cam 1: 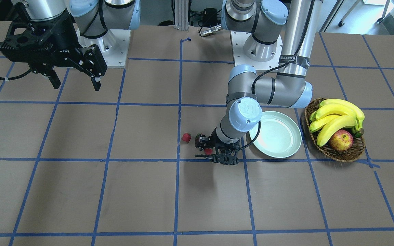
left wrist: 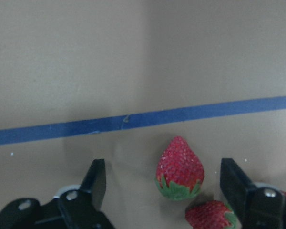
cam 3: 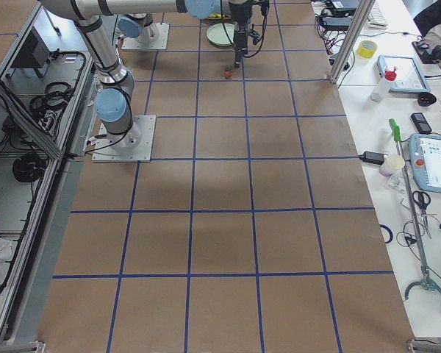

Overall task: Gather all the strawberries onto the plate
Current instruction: 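Lower the left gripper and grasp one strawberry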

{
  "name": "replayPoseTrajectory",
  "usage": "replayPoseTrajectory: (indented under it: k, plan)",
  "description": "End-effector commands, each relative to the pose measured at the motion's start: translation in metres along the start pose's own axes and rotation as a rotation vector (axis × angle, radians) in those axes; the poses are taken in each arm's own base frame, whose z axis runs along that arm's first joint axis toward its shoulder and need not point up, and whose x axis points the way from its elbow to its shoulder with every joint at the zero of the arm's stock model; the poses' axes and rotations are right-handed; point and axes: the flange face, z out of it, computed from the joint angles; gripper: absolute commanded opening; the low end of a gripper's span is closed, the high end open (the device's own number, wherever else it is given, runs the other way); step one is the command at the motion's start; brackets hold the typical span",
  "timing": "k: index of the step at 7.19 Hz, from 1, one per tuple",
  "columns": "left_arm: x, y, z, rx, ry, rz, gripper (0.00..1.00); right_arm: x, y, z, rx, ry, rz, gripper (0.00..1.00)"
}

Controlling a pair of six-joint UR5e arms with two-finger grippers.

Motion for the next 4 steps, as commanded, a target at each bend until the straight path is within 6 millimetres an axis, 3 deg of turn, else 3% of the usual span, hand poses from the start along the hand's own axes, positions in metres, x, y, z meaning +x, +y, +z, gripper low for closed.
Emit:
replayPoseTrajectory:
  k: [1,2,3,4]
  plan:
    - [0.0,0.0,0.0,-0.001,0.001,0.022,0.0,0.0,0.001,-0.001,0.001,-0.001,-0.001,1.0]
    - [0.001,-0.002,-0.003,0.005,0.002,0.03,0.0,0.0,0.002,-0.005,0.011,-0.004,-0.001,1.0]
    - [0.004,-0.004,-0.019,0.041,0.002,0.039,0.0,-0.002,0.002,-0.006,0.017,-0.011,-0.005,1.0]
    - [0.001,-0.022,-0.055,0.1,-0.007,0.032,0.0,-0.003,0.002,-0.005,0.017,-0.014,-0.003,1.0]
